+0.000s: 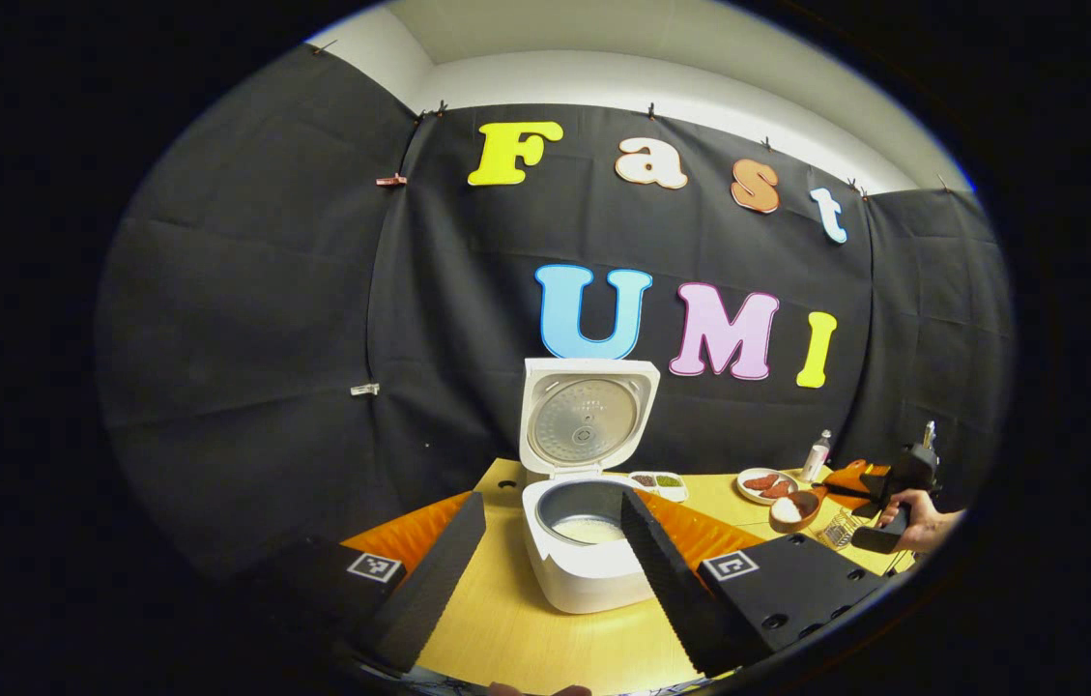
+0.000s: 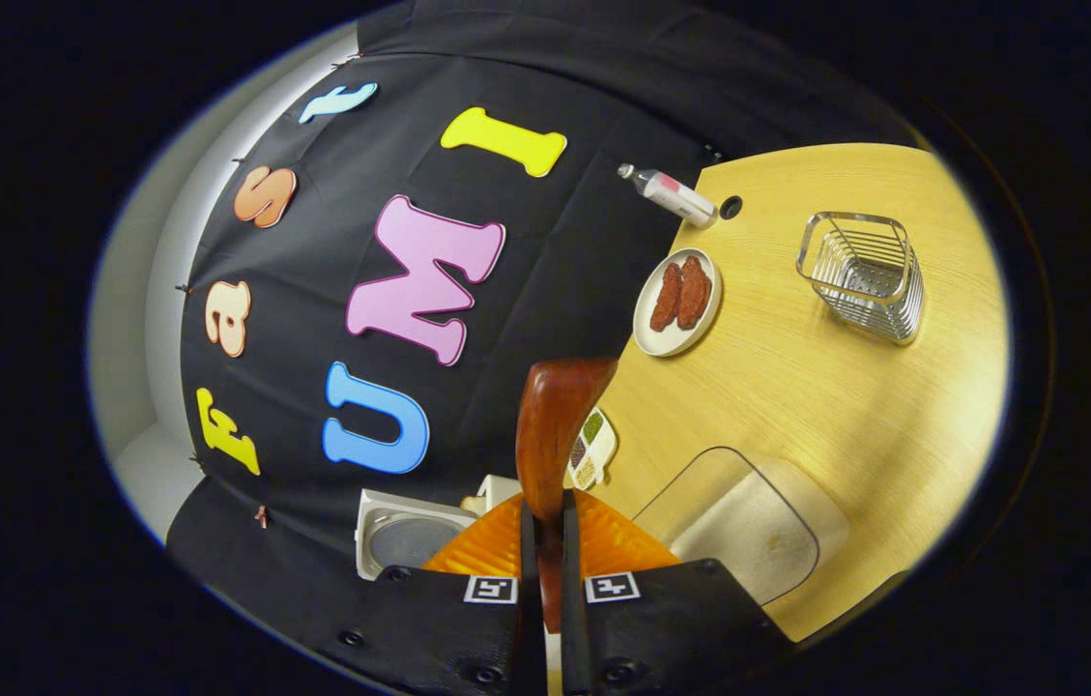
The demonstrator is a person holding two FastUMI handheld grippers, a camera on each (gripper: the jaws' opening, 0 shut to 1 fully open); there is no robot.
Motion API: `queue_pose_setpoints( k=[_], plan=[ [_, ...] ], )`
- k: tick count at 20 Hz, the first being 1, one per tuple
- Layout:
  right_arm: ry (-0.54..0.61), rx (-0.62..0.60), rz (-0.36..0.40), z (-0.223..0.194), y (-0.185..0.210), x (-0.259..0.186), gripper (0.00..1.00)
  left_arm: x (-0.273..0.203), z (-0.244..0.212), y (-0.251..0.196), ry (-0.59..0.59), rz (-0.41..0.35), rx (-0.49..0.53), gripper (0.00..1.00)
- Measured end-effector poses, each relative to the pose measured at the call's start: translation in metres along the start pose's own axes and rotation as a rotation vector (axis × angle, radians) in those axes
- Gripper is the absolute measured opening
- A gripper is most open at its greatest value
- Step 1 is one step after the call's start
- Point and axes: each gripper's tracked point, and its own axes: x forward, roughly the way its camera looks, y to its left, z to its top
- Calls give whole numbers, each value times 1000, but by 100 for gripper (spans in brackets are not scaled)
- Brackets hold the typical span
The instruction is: Close the left gripper, press the button to open the rice cooker; take a wooden spoon from the chopstick holder with the right hand, scoop a spoonful of rice and pour it into the rice cooker, then put the wooden spoon back into the chopstick holder.
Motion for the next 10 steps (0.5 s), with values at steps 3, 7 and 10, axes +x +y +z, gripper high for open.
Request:
queue_pose_setpoints(
  k=[3,7,10],
  plan=[
    [7,-18,34,-10,41,4,11,-1,-6,5,4,-2,-20,97],
    [37,-38,72,-44,90,24,11,-4,-10,16,2,12,-12,96],
    [74,-52,108,-78,122,43,10,-2,-12,25,1,22,3,96]
  ],
)
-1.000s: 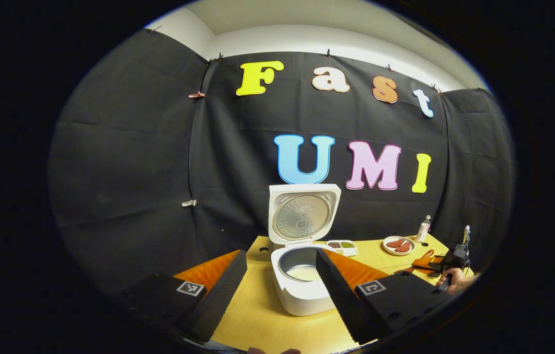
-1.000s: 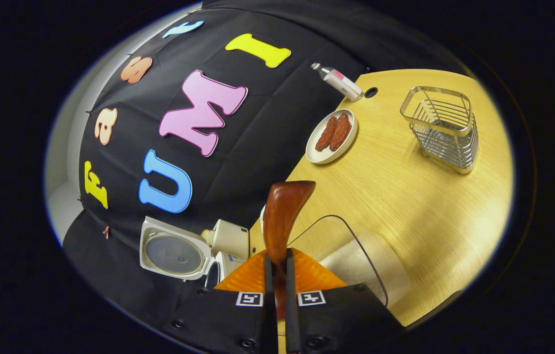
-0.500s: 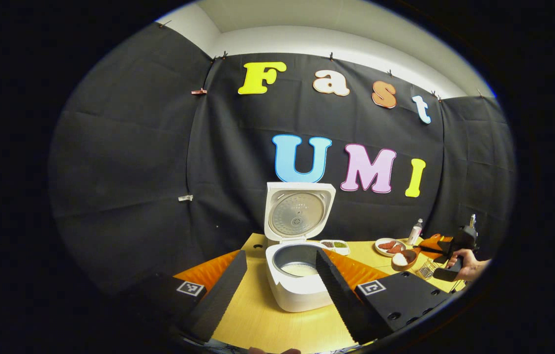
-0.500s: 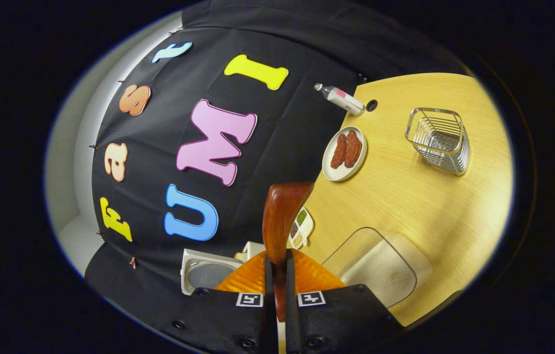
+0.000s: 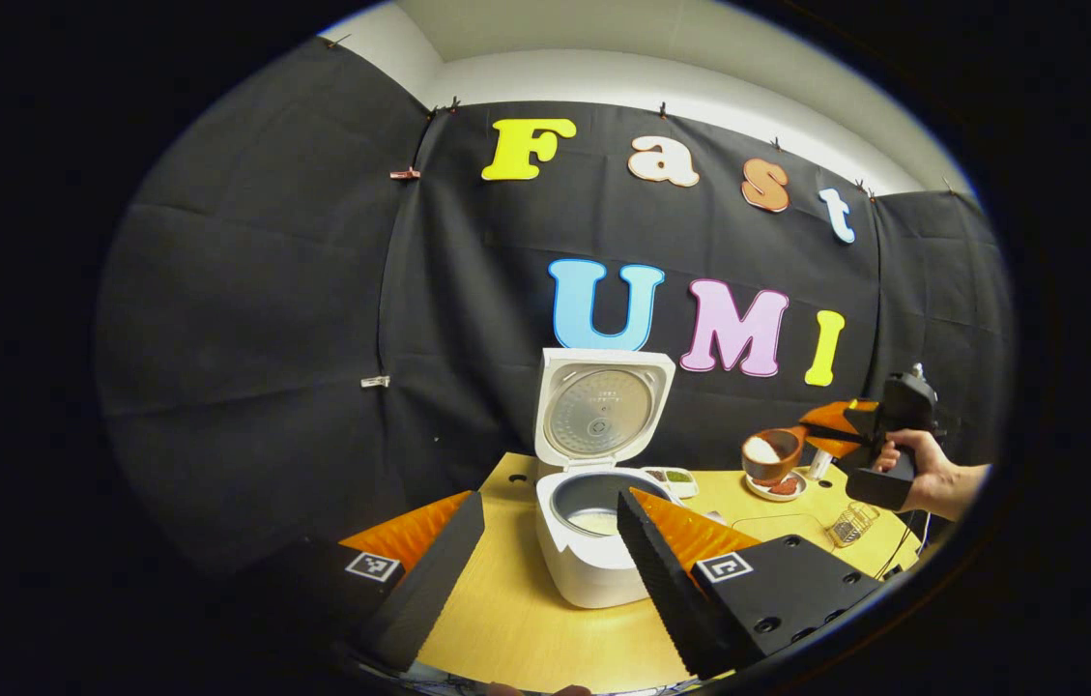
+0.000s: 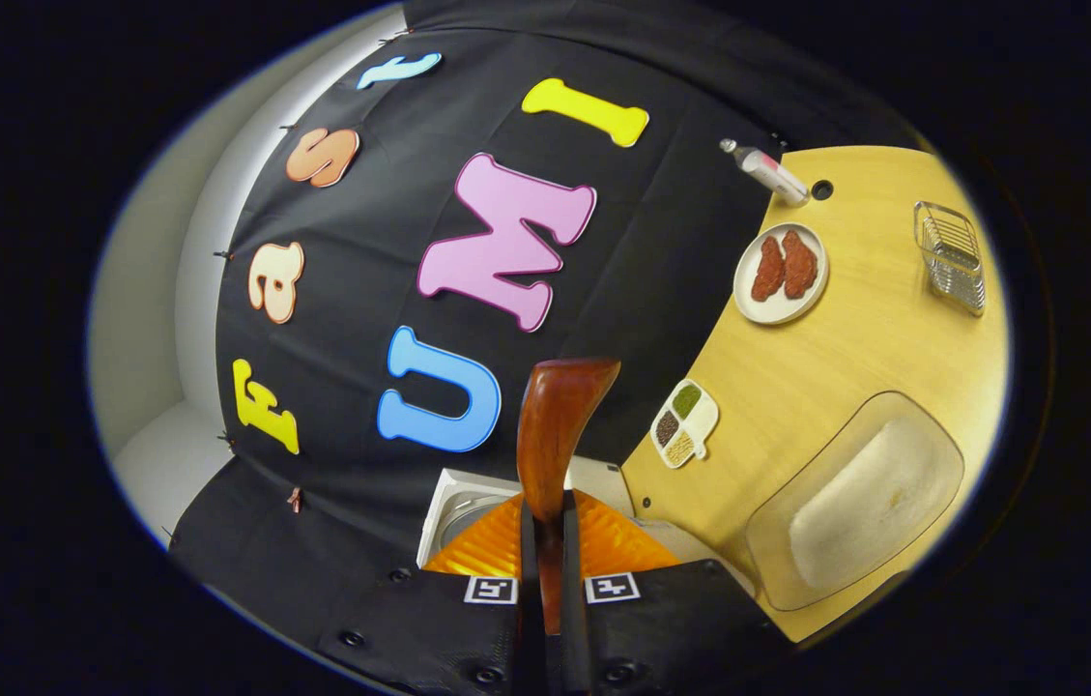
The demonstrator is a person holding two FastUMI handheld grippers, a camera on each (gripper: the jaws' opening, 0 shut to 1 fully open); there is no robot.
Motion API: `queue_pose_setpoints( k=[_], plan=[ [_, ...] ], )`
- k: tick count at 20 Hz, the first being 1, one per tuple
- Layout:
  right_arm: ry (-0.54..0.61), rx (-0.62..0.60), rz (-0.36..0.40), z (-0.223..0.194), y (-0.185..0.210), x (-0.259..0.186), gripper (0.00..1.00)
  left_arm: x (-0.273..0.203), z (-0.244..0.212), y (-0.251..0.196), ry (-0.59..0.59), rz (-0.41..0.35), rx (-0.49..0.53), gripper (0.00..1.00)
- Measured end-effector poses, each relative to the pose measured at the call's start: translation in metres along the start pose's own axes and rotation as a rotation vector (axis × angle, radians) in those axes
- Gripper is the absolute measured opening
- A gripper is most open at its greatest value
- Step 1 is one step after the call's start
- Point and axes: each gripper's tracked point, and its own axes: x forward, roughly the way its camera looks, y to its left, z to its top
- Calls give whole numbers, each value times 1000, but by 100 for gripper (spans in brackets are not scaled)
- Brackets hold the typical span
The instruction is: Close the left gripper, press the button to open the rice cooker; take a wooden spoon from the chopstick holder with the right hand, scoop a spoonful of rice and pour it into the rice cooker, then put the wooden spoon back into the chopstick holder.
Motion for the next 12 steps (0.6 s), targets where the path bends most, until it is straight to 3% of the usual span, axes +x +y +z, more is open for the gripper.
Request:
queue_pose_setpoints(
  k=[4,12],
  plan=[
    [32,-66,14,-39,29,35,10,0,-3,9,-2,9,-16,96],
    [80,-326,-20,-102,48,101,11,2,-12,24,4,21,-33,95]
  ],
)
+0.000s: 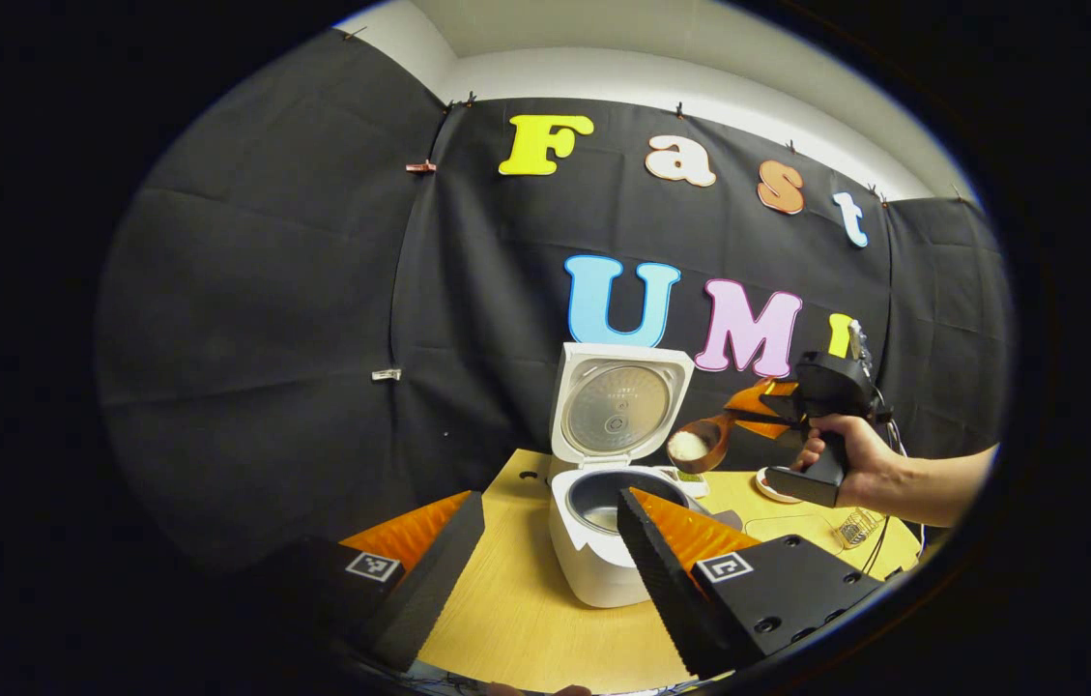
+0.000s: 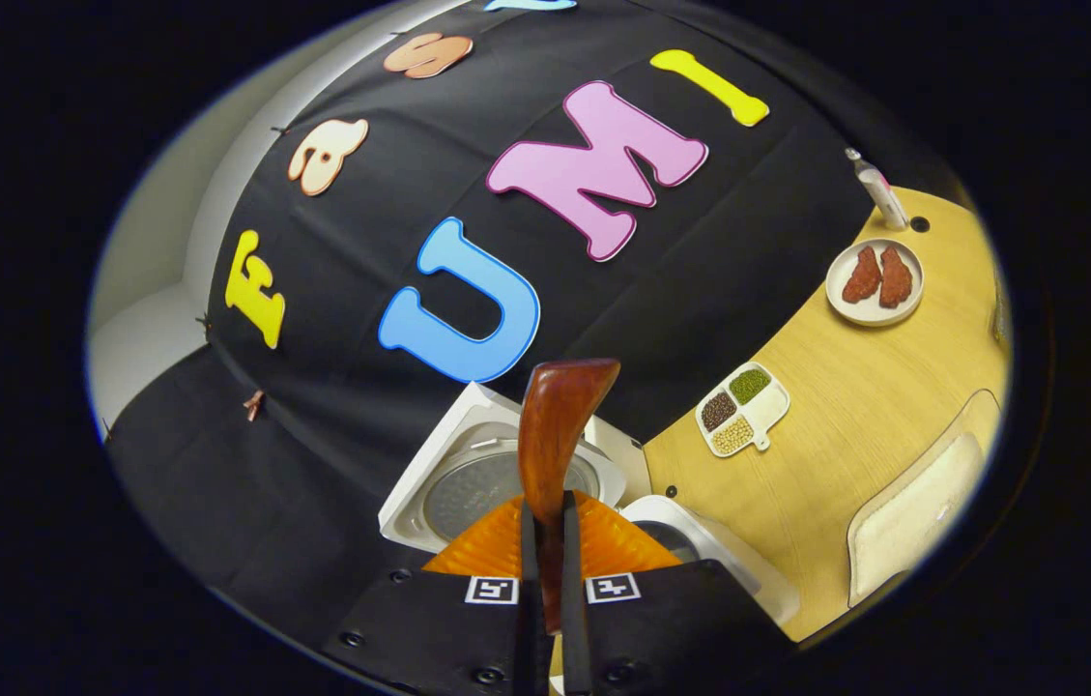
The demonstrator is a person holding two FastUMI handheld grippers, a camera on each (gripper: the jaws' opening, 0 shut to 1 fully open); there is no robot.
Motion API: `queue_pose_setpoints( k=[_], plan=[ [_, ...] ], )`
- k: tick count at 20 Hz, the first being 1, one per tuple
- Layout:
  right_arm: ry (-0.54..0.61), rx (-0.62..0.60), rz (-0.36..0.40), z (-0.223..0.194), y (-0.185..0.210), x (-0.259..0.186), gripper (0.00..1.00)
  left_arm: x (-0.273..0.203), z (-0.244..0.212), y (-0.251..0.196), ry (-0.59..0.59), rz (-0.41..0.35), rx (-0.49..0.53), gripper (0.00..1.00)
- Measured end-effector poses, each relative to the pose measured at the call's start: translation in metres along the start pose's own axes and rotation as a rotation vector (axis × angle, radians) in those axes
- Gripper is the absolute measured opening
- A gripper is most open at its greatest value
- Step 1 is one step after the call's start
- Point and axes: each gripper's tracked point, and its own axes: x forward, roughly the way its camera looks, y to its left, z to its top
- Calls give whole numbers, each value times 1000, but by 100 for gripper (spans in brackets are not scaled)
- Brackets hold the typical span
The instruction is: Close the left gripper, press the button to open the rice cooker; take a wooden spoon from the chopstick holder with the right hand, scoop a spoonful of rice and pour it into the rice cooker, then put the wooden spoon back into the chopstick holder.
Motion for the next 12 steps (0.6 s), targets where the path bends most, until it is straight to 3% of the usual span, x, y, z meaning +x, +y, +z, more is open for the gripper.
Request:
queue_pose_setpoints(
  k=[3,7,12],
  plan=[
    [13,-101,-21,-13,4,18,11,0,-4,7,3,10,1,95],
    [9,-350,-55,-20,14,33,11,3,-14,11,21,11,15,96],
    [32,-604,-22,-39,38,44,10,1,-17,15,19,21,-19,95]
  ],
)
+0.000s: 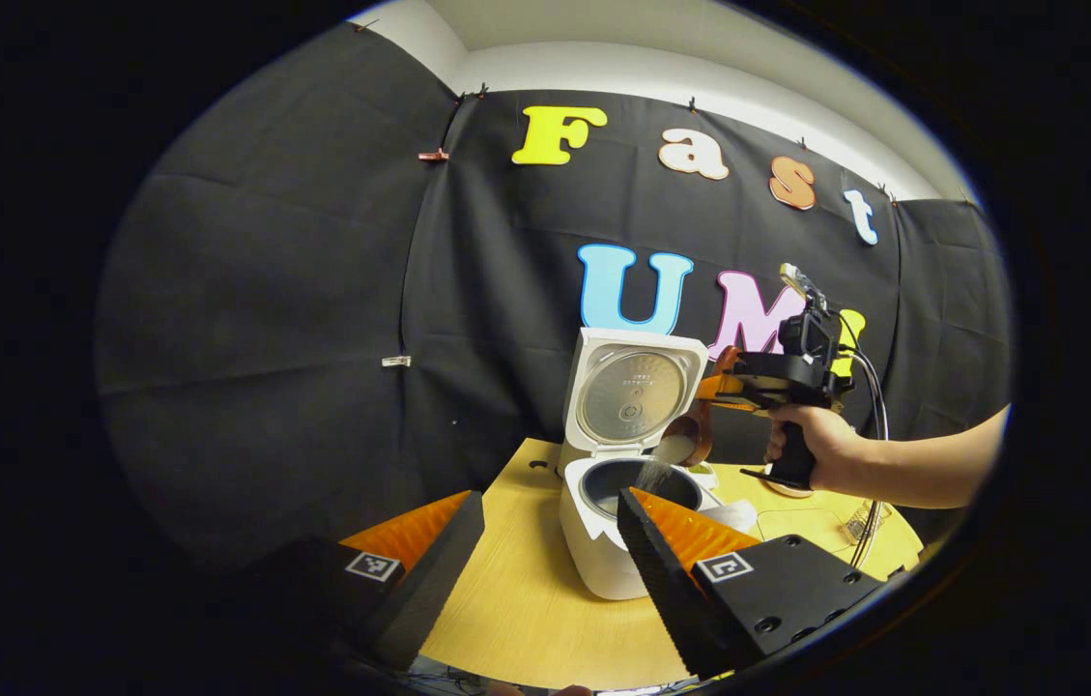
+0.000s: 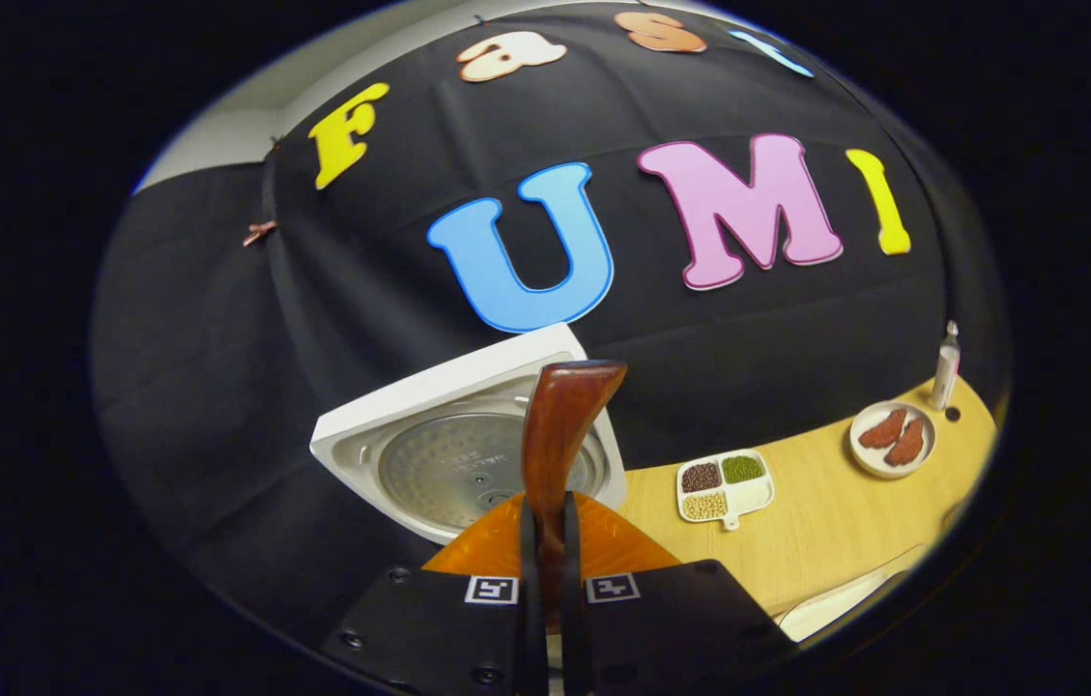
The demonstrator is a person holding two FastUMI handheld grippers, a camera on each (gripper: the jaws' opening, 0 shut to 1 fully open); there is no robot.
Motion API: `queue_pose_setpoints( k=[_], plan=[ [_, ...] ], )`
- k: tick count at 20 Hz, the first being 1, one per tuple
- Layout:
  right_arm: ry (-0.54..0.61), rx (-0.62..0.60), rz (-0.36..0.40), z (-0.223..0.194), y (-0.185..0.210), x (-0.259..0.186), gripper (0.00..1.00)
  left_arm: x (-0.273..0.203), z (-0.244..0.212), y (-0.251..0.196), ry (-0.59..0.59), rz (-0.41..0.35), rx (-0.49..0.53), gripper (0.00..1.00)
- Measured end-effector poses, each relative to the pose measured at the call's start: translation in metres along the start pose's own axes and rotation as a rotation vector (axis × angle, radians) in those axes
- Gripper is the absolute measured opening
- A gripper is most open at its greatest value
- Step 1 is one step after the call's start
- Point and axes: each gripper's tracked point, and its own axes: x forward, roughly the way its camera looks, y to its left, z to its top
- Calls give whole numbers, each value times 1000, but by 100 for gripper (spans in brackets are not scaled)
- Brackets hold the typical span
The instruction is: Close the left gripper, press the button to open the rice cooker; take a wooden spoon from the chopstick holder with the right hand, scoop a spoonful of rice and pour it into the rice cooker, then put the wooden spoon back into the chopstick holder.
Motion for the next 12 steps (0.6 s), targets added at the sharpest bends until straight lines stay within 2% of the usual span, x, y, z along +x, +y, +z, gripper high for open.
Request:
queue_pose_setpoints(
  k=[6,12],
  plan=[
    [19,-279,57,-19,24,5,11,-7,4,6,-14,18,-1,95],
    [-34,-629,152,-13,61,-4,11,-14,1,12,-12,32,-12,96]
  ],
)
